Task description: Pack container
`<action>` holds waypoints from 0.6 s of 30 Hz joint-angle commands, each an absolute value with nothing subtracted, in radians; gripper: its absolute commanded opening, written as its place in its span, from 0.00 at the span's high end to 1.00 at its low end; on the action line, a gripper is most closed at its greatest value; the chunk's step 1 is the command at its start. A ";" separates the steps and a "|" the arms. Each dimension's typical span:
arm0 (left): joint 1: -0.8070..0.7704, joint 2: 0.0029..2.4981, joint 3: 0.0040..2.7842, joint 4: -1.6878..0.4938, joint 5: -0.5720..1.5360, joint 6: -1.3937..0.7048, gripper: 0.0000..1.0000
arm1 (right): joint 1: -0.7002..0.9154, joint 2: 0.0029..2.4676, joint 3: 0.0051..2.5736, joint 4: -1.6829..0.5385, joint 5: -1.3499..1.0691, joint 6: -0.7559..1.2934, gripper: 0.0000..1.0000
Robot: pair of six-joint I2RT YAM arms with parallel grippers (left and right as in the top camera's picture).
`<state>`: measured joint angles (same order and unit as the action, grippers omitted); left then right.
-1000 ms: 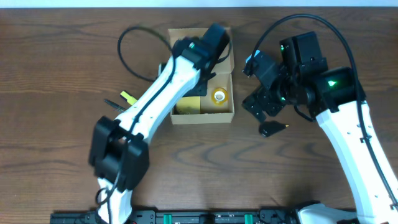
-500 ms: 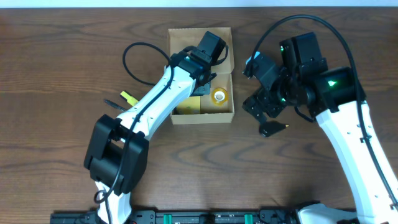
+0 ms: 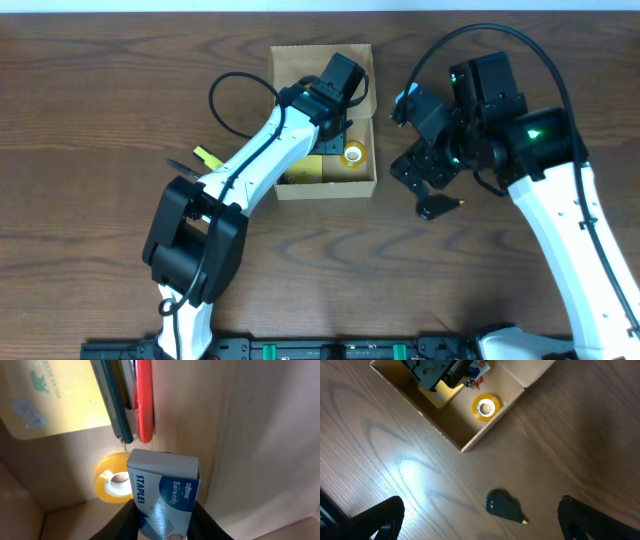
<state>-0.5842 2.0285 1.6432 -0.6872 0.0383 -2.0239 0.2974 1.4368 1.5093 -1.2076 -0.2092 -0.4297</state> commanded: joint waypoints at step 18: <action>-0.599 2.040 1.645 -0.654 0.230 -2.084 0.73 | 0.291 1.420 1.509 -1.208 -0.213 -0.423 0.01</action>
<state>-0.5877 2.0285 1.6432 -0.6476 0.2066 -2.0239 0.2974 1.4368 1.5093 -1.2076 -0.2092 -0.4297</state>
